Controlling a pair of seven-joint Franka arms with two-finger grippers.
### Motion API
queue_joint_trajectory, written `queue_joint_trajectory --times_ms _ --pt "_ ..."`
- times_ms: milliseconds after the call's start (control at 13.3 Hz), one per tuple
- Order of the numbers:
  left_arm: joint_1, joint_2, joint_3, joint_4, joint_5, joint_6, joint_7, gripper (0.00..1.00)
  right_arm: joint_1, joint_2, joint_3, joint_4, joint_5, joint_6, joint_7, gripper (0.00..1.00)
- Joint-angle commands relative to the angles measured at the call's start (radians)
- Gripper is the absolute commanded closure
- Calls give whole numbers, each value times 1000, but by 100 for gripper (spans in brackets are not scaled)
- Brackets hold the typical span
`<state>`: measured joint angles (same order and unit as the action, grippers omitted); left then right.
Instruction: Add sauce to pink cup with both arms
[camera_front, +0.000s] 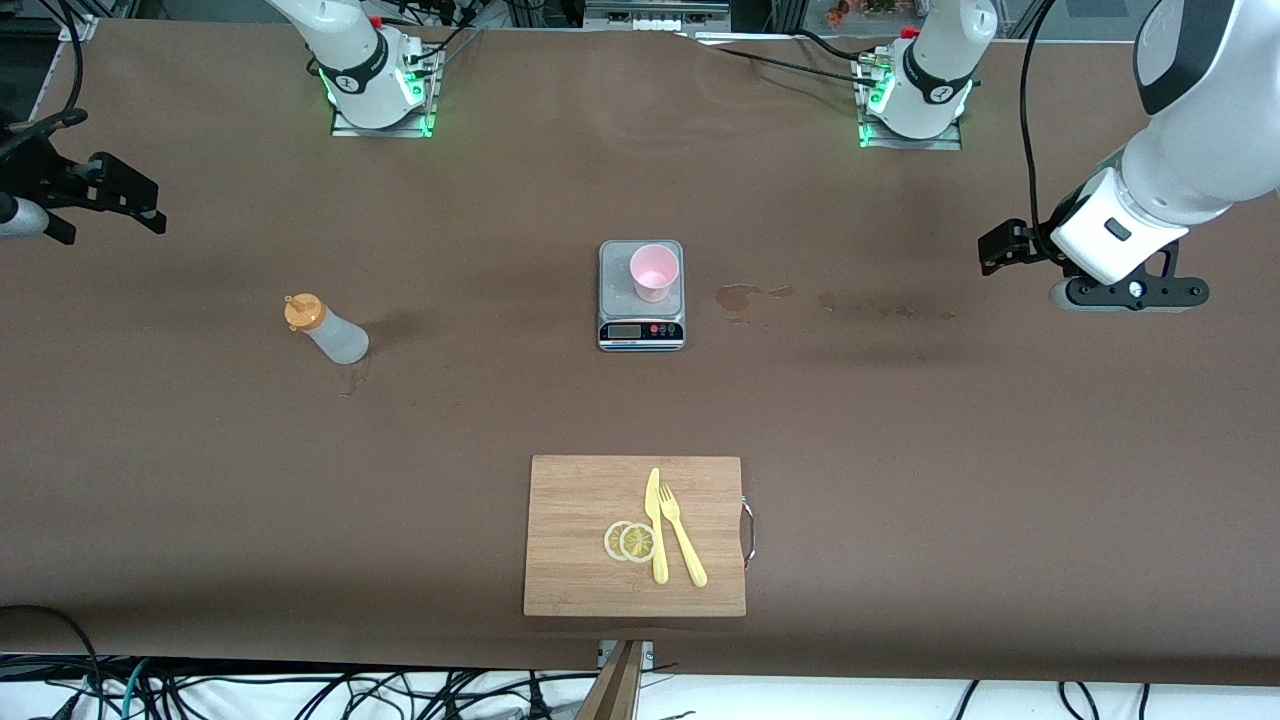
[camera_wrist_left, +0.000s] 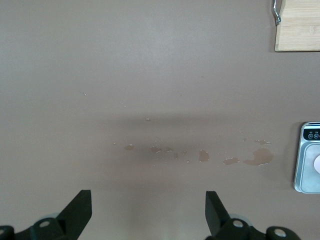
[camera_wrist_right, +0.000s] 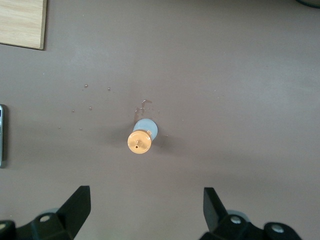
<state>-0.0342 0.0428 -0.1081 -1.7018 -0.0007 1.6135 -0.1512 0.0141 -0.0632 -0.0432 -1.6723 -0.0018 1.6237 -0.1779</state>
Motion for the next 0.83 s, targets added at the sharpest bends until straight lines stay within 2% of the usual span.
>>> queue_joint_trajectory --times_ms 0,302,754 --pt "4 9 -2 25 13 -14 7 0 -5 0 0 26 -4 -18 -12 0" --pt "5 9 -1 25 11 -14 5 0 -19 75 -30 127 34 -24 -20 0" --pt "8 8 5 28 10 -14 4 0 -16 79 -27 128 34 -67 -9 0"
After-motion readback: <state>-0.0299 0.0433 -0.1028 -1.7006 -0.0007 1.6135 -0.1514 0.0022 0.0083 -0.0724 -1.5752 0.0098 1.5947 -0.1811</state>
